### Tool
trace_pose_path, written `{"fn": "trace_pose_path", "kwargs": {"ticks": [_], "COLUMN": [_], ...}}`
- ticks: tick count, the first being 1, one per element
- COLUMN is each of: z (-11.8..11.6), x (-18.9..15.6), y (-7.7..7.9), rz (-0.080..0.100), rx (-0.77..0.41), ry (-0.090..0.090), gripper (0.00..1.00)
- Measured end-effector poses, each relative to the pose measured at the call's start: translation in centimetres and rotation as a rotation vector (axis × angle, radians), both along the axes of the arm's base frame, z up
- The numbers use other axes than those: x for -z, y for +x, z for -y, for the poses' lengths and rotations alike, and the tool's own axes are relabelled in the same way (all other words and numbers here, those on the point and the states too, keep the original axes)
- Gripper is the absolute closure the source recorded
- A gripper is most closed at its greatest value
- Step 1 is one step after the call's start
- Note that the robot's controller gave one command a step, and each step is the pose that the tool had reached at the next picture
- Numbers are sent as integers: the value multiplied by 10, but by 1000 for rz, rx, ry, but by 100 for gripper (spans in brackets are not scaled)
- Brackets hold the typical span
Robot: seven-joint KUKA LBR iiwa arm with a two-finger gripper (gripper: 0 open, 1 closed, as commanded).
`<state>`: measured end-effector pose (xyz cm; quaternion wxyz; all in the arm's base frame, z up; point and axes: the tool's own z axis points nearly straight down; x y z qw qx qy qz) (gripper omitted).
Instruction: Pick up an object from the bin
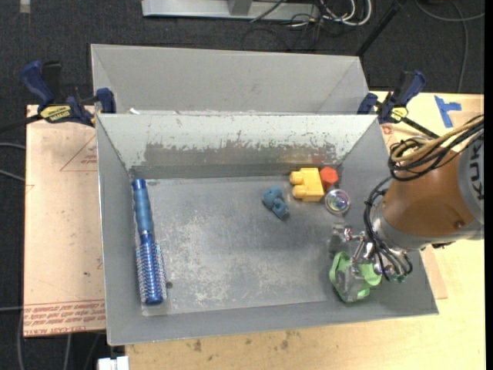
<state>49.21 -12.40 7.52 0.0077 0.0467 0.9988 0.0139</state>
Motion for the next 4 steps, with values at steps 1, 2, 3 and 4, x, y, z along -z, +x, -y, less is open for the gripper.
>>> {"fn": "trace_pose_path", "kwargs": {"ticks": [1, 2, 3, 4], "z": [-3, 9, 9, 10], "x": [3, -124, -119, -8], "y": [-6, 45, 42, -5], "rz": [-24, -3, -13, -12], "rx": [-10, -10, -8, -287], "ry": [7, -29, -27, -12], "gripper": [100, 100, 0, 0]}}
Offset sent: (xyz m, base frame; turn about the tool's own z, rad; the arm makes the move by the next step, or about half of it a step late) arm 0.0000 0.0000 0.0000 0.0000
